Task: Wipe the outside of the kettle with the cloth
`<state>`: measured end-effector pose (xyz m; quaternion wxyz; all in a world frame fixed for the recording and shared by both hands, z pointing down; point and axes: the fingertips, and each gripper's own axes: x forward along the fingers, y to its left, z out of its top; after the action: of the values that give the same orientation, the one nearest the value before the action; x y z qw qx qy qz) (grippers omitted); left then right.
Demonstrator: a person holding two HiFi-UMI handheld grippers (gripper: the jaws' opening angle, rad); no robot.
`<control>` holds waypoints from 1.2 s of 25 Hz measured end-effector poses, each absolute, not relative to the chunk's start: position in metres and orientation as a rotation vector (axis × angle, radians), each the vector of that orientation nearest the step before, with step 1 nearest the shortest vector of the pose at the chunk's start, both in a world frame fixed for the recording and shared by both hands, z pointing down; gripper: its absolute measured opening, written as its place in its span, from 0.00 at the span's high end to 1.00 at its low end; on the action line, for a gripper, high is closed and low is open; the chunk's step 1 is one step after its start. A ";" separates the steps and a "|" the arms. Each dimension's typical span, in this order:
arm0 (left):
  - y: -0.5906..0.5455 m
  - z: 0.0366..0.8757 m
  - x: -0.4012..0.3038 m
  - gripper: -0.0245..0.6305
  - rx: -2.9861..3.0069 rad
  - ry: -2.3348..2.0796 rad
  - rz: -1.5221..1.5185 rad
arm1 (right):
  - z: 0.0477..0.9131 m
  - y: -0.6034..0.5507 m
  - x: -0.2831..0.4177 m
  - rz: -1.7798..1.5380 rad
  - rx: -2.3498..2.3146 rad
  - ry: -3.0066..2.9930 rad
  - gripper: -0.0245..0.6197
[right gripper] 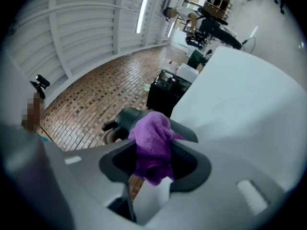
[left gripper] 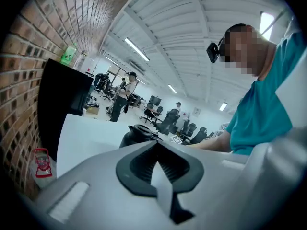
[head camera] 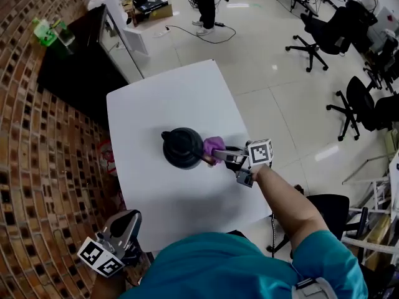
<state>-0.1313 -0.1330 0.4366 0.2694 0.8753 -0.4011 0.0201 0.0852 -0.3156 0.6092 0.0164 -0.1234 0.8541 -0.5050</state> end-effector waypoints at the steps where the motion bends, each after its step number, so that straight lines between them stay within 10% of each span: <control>1: -0.136 0.436 -0.134 0.96 2.367 -1.076 0.058 | 0.609 -0.315 0.085 -1.574 -0.380 2.636 0.69; 30: -0.123 0.446 -0.176 0.96 2.282 -1.170 0.006 | 0.595 -0.386 0.061 -1.706 -0.228 2.576 0.69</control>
<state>-0.1757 -0.1231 0.4461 0.2846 0.8531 -0.4372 0.0022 0.0612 -0.3858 0.5955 0.0219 -0.0735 0.8312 -0.5506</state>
